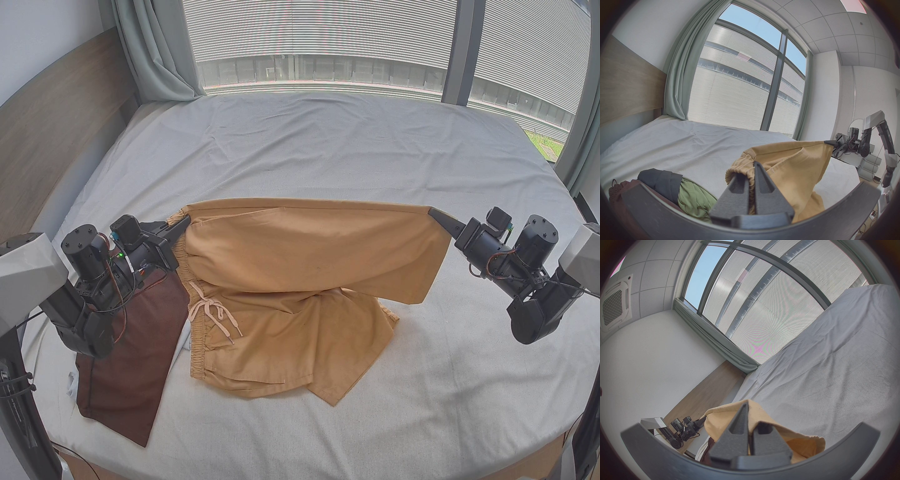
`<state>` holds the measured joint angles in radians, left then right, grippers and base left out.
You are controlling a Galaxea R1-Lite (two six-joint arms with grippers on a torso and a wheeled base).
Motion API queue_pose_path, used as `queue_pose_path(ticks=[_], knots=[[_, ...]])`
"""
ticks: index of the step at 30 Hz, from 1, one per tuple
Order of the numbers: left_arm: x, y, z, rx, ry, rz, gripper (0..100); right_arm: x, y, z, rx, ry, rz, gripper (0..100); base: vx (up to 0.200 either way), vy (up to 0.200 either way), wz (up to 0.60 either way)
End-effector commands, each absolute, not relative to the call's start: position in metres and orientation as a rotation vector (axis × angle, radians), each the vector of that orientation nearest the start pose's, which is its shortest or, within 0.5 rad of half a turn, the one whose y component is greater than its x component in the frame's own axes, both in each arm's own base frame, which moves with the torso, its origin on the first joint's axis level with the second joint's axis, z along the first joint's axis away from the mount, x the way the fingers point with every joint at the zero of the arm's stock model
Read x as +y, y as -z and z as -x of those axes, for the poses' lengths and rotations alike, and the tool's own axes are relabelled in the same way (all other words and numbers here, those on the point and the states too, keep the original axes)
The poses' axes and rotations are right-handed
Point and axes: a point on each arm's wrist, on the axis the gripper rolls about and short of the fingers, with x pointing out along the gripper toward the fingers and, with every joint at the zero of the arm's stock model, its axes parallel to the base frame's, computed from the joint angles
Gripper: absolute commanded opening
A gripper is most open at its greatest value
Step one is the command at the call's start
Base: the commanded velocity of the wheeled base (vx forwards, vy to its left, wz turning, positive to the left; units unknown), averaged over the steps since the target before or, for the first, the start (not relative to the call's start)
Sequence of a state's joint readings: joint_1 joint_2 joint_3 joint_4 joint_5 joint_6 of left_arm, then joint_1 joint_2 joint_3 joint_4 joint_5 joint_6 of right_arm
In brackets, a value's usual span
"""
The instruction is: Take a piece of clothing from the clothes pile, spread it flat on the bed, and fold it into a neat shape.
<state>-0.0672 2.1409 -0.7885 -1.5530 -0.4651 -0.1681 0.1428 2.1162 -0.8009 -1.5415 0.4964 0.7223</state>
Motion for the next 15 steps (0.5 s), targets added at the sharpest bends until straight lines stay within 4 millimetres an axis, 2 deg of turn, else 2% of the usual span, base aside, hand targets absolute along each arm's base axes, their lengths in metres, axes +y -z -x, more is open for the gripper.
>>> queue_pose_path(ticks=[1,7,15], knots=[[-0.034,-0.115,-0.376,-0.154,0.54,0.125,0,0.064,-0.126,-0.369,0.014,-0.688,-0.654,0,0.0,0.0,0.0],[-0.034,-0.112,-0.381,-0.15,0.54,0.145,0,0.065,-0.121,-0.374,0.02,-0.686,-0.655,0,0.0,0.0,0.0],[-0.032,-0.104,-0.391,-0.149,0.513,0.156,0,0.065,-0.111,-0.393,0.008,-0.681,-0.652,0,0.0,0.0,0.0]])
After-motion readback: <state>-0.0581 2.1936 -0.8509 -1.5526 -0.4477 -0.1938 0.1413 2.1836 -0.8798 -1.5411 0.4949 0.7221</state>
